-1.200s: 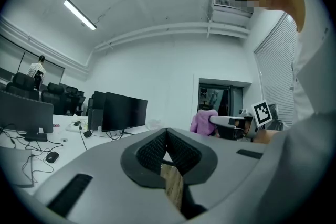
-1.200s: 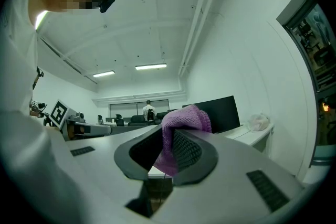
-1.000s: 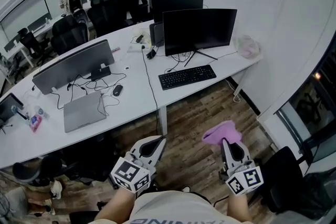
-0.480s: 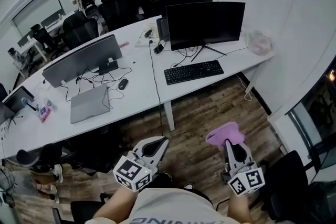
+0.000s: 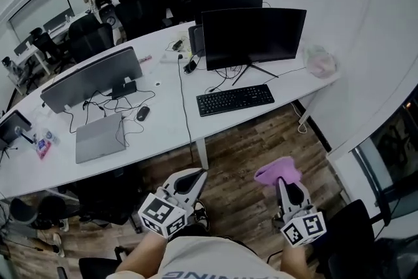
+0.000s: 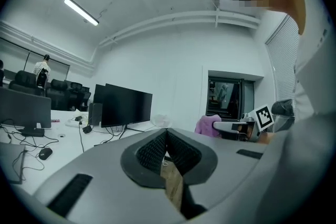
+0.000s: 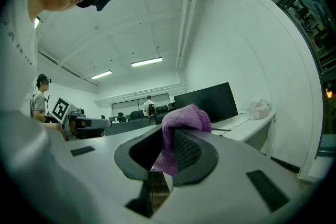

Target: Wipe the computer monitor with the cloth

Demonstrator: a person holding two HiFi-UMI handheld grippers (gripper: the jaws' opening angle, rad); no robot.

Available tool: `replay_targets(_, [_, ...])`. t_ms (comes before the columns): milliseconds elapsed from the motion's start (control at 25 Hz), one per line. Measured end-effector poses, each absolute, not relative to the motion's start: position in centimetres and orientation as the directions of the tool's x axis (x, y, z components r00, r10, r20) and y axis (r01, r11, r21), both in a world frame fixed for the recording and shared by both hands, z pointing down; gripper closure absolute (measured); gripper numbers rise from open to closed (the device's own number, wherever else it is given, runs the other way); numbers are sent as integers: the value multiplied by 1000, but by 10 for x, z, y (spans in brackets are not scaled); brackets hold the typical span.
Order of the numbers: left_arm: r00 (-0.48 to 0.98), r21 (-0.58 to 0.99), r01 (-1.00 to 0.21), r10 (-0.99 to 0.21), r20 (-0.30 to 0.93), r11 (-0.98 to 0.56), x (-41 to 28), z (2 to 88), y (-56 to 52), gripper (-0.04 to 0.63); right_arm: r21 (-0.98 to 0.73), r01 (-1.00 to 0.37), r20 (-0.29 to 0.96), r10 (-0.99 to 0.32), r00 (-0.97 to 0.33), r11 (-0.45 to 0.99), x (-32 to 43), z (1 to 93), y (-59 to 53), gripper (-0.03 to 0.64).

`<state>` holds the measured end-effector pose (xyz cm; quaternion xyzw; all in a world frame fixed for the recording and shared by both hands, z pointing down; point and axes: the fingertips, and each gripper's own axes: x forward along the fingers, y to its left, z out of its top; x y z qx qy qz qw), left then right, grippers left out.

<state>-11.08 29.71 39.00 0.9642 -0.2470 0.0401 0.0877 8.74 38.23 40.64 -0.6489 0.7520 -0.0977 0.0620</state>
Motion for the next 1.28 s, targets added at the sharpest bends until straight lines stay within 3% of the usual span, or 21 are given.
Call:
replay_targets(280, [880,164,-474,-460,117,-865,-114,393,227,586,-178,-973,44,-986,-158,148,81,393,299,554])
replay_targets(760, [859,200,-510,-504,83,-837,-175,401,118,586,-139,-979,84,-983,-163,151,34,386,167,554])
replay_targets(1280, [850,212,-524,-522,70,-825,-186,408,48,586,-140,-965,134,-961,-241,222,-3,405,90,554])
